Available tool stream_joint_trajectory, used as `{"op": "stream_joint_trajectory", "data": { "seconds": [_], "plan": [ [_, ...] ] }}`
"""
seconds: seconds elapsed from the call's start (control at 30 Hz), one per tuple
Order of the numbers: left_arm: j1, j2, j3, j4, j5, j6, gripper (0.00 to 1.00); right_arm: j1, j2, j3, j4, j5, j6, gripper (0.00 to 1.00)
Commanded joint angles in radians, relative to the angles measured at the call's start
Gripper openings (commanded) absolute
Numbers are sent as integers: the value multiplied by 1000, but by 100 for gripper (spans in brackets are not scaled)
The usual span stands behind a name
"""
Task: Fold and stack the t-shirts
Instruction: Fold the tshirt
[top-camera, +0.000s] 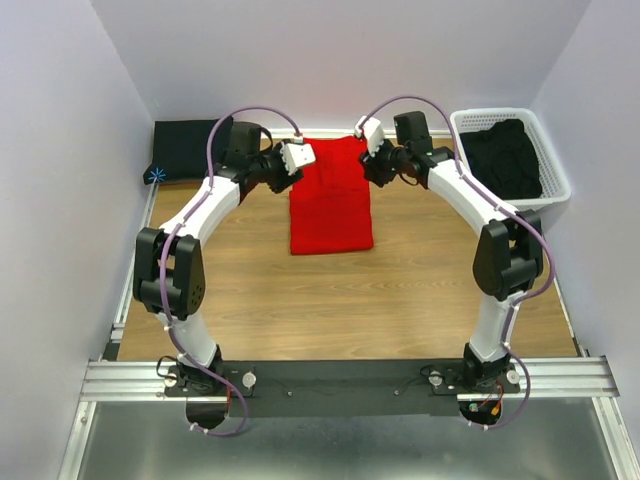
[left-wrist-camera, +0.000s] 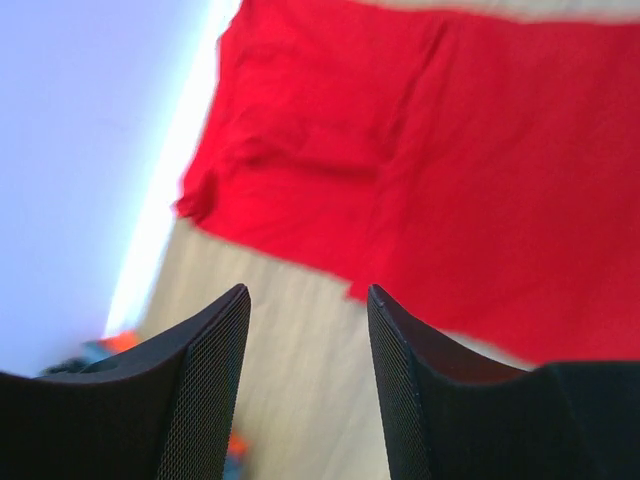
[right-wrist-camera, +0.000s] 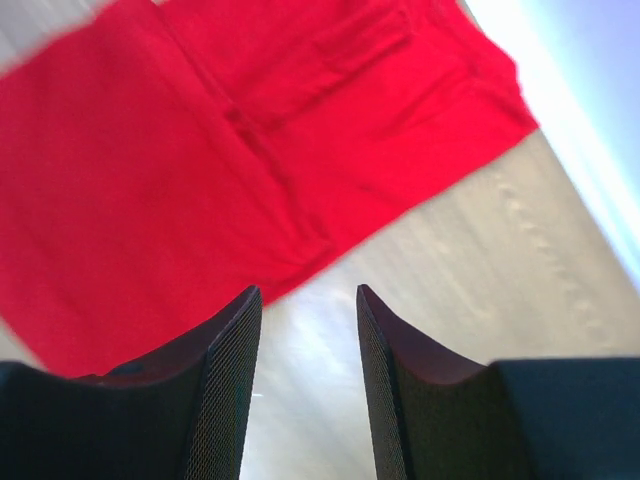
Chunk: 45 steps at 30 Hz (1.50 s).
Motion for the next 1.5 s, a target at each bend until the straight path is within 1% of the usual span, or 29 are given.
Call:
{"op": "stream_joint_trajectory", "data": {
  "seconds": [0.0, 0.03, 0.07, 0.13, 0.17, 0.27, 0.3, 0.4, 0.43, 0.5, 0.57, 0.63, 0.8, 0.93, 0.97, 1.0, 1.2, 1.23, 1.27, 1.33, 1.47],
  "plan": [
    [22, 13, -29, -31, 251, -401, 58, -1, -13, -45, -57, -146, 313, 48],
    [26, 18, -44, -8, 290, -457, 57, -2, -13, -49, -62, -178, 314, 48],
    [30, 33, -77, 28, 328, -512, 57, -4, -7, -67, -66, -245, 377, 46],
    [34, 46, -114, 73, 421, -595, 57, -4, 4, -95, -65, -290, 456, 44],
    [34, 53, -163, 137, 442, -684, 57, -7, 21, -121, -66, -342, 476, 42],
    [37, 79, -246, 258, 512, -817, 56, -15, 65, -163, -60, -382, 531, 38],
    [37, 92, -260, 274, 541, -829, 56, -21, 79, -186, -60, -411, 540, 36],
    [40, 157, -303, 305, 564, -899, 54, -47, 140, -235, -45, -451, 567, 34],
    [42, 174, -314, 313, 568, -910, 54, -55, 154, -265, -34, -459, 602, 33],
    [48, 226, -345, 345, 565, -944, 53, -78, 197, -295, -19, -465, 616, 33],
    [60, 275, -371, 377, 562, -973, 52, -102, 222, -328, -4, -473, 630, 30],
    [69, 296, -392, 403, 558, -1016, 51, -111, 237, -371, 3, -470, 630, 30],
    [77, 300, -473, 463, 568, -1057, 49, -118, 211, -459, 16, -445, 607, 30],
    [77, 256, -512, 478, 578, -1042, 49, -118, 142, -486, 15, -421, 579, 31],
    [77, 216, -518, 478, 586, -1031, 49, -118, 92, -486, 13, -406, 533, 31],
    [74, 193, -521, 480, 591, -1027, 49, -118, 69, -477, 9, -405, 524, 31],
    [50, 8, -556, 478, 609, -1020, 49, -102, -68, -459, -22, -491, 562, 31],
    [45, -12, -566, 478, 608, -1020, 49, -98, -77, -465, -23, -500, 565, 31],
    [33, -38, -582, 477, 604, -1024, 49, -87, -82, -480, -23, -516, 602, 32],
    [22, -46, -593, 478, 600, -1025, 49, -76, -77, -494, -20, -525, 628, 32],
    [10, 10, -587, 478, 581, -1034, 47, -62, -8, -516, -14, -524, 625, 31]
  ]
}}
